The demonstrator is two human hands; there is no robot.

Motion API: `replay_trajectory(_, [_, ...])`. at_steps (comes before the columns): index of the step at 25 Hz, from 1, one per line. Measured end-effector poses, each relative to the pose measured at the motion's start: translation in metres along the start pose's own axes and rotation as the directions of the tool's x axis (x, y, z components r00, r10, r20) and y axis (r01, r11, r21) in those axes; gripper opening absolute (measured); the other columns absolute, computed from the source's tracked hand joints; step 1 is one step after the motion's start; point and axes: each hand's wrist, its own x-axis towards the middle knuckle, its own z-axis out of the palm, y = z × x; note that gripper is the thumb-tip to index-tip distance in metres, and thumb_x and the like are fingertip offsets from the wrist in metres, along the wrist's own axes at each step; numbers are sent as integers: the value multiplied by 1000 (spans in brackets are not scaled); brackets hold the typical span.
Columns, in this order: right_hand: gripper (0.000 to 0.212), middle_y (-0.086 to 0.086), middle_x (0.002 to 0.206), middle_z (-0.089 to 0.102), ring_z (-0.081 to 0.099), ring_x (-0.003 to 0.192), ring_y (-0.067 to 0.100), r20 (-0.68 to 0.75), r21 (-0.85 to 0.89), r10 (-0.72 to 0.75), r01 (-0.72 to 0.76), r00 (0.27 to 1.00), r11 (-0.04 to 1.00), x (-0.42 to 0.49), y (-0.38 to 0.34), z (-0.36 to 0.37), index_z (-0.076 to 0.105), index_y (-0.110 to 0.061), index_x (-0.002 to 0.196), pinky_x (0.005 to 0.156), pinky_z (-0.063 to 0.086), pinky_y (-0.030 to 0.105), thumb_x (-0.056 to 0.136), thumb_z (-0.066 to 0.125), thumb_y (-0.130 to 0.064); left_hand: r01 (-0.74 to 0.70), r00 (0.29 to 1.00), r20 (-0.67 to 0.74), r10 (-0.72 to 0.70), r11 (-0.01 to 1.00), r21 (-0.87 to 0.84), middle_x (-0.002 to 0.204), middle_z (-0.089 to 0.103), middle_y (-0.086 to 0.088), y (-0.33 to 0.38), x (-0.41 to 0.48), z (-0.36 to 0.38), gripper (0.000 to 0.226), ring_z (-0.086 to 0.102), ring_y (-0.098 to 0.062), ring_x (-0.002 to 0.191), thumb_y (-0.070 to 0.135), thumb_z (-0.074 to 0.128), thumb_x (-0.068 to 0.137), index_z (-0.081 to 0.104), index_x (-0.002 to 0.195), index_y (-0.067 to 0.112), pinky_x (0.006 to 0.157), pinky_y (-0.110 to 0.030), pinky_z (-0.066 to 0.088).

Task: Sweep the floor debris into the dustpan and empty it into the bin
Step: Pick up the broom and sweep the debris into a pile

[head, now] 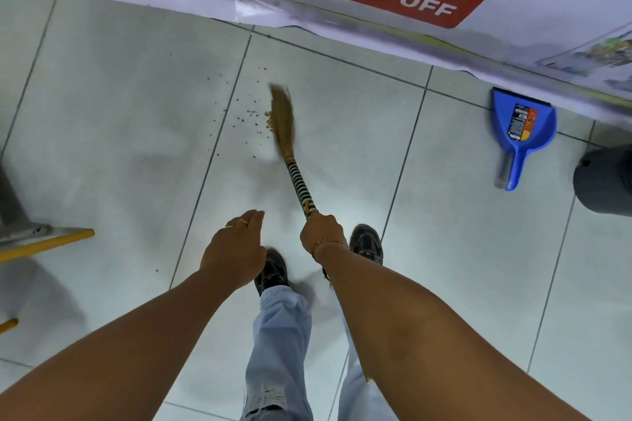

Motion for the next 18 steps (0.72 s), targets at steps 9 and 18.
replay_trajectory(9, [52,17,125,52,59,105,35,-230,-151,-213,181,950,972,-42,-17,-21,25,-17,146,82,49,40,96,36,-12,33,999,-39,-34,999,-37,153,26,-11,-15,-2,-24,60,28,-26,139,11,43,88,19,143,8,112,-36,29])
replay_trajectory(18, [44,17,127,55,54,115,36,-394,-232,-175,86,902,969,58,-96,-147,39,-9,140,90,49,42,95,39,-10,-57,992,-115,47,995,-87,153,24,-7,-5,55,-65,56,27,-24,139,18,39,93,16,144,12,113,-35,29])
